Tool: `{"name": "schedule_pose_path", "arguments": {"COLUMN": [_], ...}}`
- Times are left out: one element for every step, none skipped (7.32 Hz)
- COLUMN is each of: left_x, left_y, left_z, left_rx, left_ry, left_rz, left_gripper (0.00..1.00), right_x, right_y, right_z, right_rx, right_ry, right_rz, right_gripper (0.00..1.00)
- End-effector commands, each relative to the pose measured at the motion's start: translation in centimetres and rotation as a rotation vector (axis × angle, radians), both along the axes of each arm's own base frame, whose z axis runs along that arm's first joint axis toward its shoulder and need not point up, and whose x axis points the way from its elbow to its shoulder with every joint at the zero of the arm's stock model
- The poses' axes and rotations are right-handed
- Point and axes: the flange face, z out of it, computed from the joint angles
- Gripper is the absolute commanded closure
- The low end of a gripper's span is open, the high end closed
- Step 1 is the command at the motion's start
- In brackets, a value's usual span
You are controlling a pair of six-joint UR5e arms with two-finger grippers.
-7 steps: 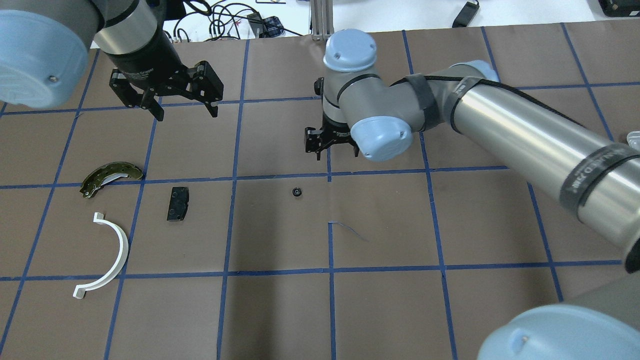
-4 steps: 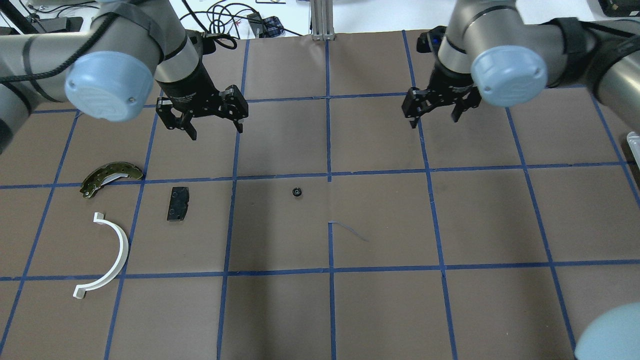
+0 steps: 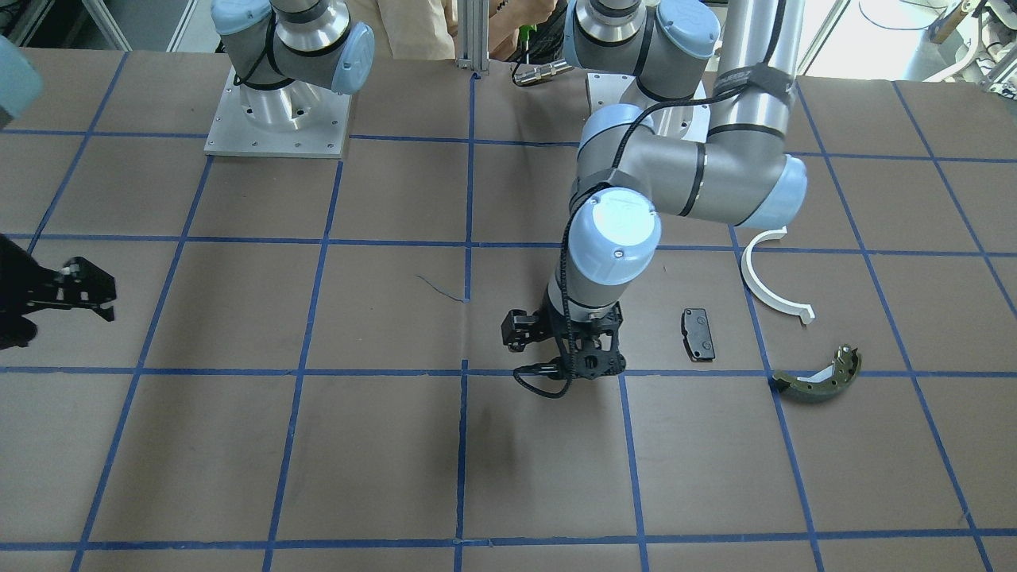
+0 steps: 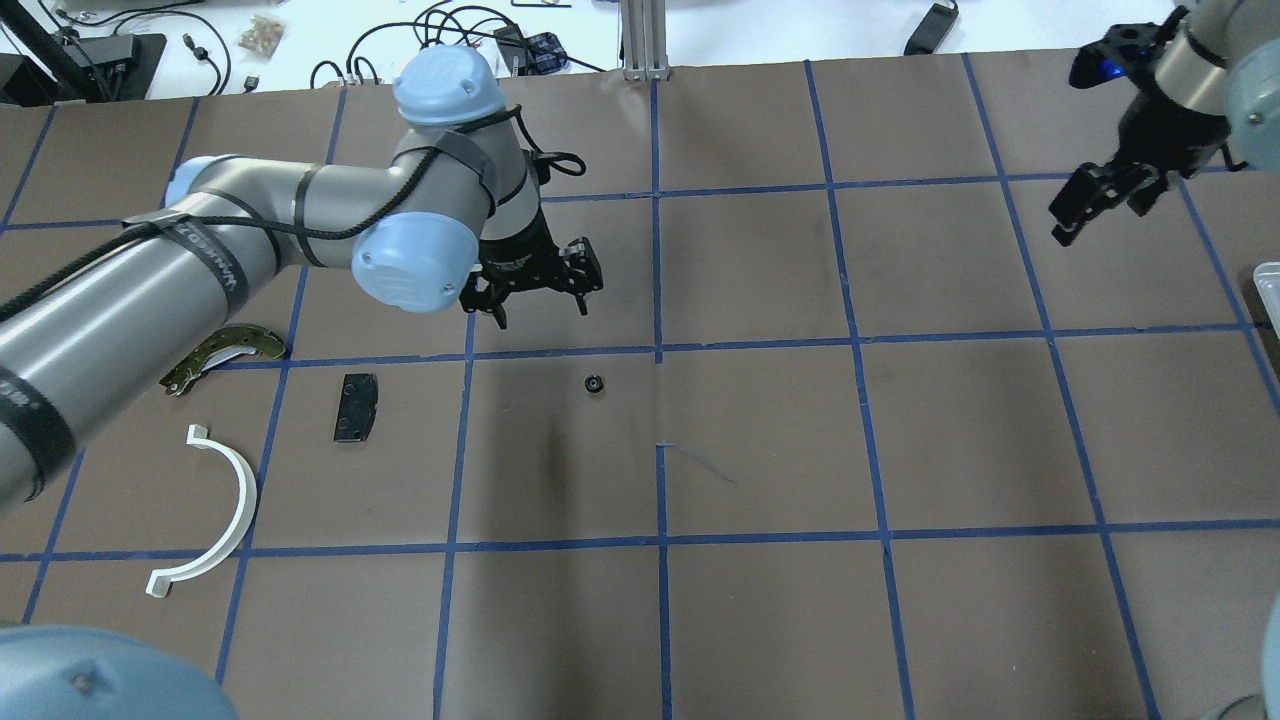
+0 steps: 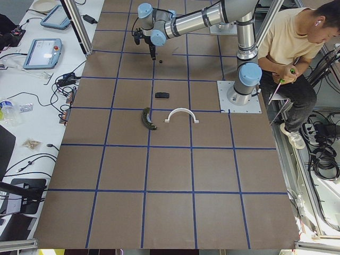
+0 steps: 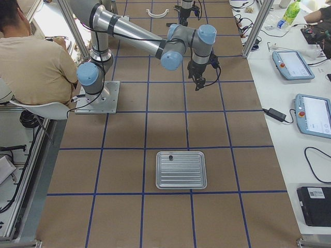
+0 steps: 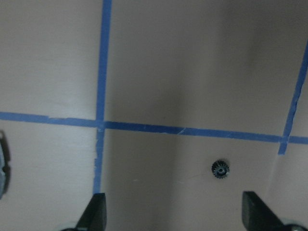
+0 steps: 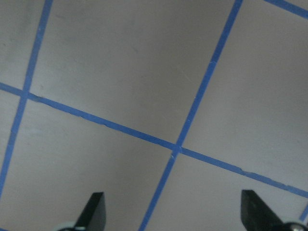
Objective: Place bearing gear from tray to pile
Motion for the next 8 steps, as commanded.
{"name": "schedule_pose_path", "arguments": {"left_x": [-3.3,-3.6,-3.3,-3.2,-3.2,-2.9,-2.8,-2.8], "left_y": [1.6,3.0,4.0,4.1,4.0,4.0,4.0,4.1], "left_z": [-6.1,-7.1,-8.6,-8.9,-8.5,-8.8,-8.6,-8.2], "left_rx": [-0.015,-0.054,-0.079,-0.085,-0.094,-0.096,-0.096,-0.100], "left_ry": [-0.004,0.008,0.014,0.014,0.008,-0.021,-0.028,-0.028], "left_rz": [-0.033,-0.083,-0.111,-0.114,-0.116,-0.117,-0.117,-0.120], "left_gripper": [0.00,0.00,0.00,0.00,0.00,0.00,0.15,0.42], "right_x": [-11.7,-15.7,-19.0,-21.6,-24.7,-27.2,-29.3,-30.6], "right_y": [3.3,4.7,5.8,6.7,7.2,7.2,7.9,8.4], "right_z": [-0.4,-0.7,-1.8,-3.0,-4.6,-7.1,-9.4,-11.5], "right_rx": [0.007,0.005,0.010,0.011,-0.005,-0.018,-0.011,0.006], "right_ry": [-0.014,-0.020,-0.023,-0.030,-0.016,0.003,-0.012,-0.038], "right_rz": [0.104,0.130,0.123,0.156,0.175,0.183,0.169,0.161], "right_gripper": [0.00,0.00,0.00,0.00,0.00,0.04,0.05,0.07]}}
